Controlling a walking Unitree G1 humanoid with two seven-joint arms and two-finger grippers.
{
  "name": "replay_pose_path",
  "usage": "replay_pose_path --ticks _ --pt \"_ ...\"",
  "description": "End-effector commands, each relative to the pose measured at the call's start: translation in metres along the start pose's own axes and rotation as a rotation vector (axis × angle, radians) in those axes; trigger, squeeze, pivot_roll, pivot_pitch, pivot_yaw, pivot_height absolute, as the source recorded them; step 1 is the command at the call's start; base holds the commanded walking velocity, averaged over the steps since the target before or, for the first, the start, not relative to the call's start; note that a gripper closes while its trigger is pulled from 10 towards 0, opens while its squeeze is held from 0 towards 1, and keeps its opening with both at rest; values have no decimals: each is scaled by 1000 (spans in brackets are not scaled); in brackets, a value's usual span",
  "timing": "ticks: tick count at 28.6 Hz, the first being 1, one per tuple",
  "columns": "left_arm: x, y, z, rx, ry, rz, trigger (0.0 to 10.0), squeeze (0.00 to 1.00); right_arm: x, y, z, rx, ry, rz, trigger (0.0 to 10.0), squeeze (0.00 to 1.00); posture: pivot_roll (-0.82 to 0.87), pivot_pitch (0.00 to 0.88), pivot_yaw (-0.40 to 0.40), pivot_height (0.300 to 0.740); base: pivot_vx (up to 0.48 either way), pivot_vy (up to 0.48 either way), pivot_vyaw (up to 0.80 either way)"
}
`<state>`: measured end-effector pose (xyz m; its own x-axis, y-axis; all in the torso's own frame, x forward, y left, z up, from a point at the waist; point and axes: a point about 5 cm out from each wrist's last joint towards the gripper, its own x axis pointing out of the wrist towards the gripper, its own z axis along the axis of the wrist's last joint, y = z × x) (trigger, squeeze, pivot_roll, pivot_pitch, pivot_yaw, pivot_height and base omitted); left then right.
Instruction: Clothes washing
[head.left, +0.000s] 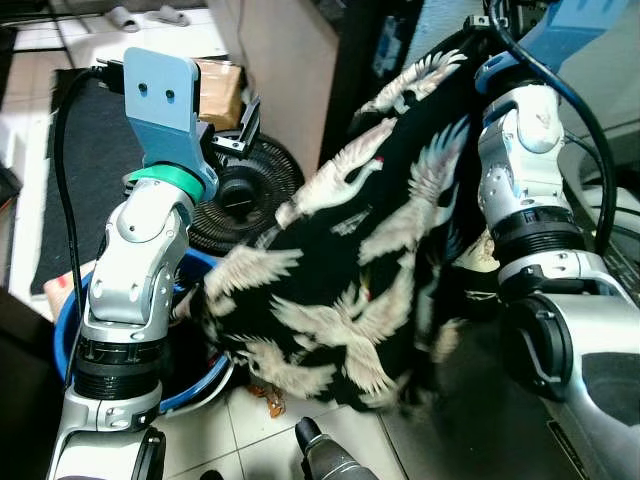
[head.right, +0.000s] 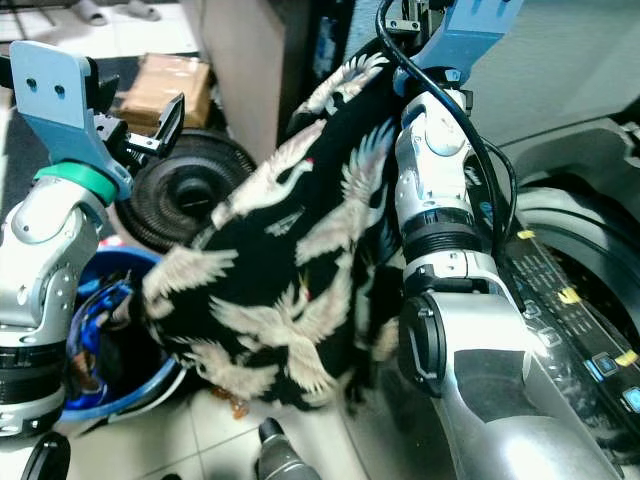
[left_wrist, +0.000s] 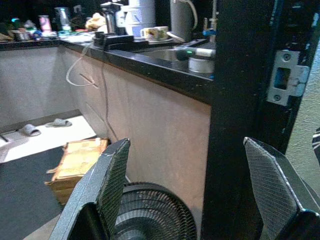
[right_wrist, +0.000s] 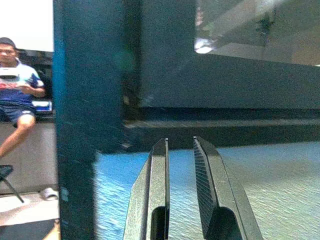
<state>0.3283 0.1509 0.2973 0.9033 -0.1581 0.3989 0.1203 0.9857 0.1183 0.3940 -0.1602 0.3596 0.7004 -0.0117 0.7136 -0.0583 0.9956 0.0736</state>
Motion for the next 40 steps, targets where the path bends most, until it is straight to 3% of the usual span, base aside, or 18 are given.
replay_pose_path --ticks 1,9,13,40 --pt "-2 0 2 -7 -3 -7 10000 0 -1 -4 2 3 -10 -13 10000 0 72 90 -24 740 0 0 -800" --pt "-2 1 2 -9 1 -5 10000 0 -6 -2 -3 7 2 -9 10000 0 73 91 -19 740 0 0 -800" --pt "-2 1 3 -10 3 -4 10000 0 -7 -1 -4 5 9 -6 10000 0 72 92 -18 740 0 0 0" --pt "-2 0 1 -18 15 -3 10000 0 -9 -2 -6 22 29 -9 10000 0 67 95 -17 740 0 0 -800"
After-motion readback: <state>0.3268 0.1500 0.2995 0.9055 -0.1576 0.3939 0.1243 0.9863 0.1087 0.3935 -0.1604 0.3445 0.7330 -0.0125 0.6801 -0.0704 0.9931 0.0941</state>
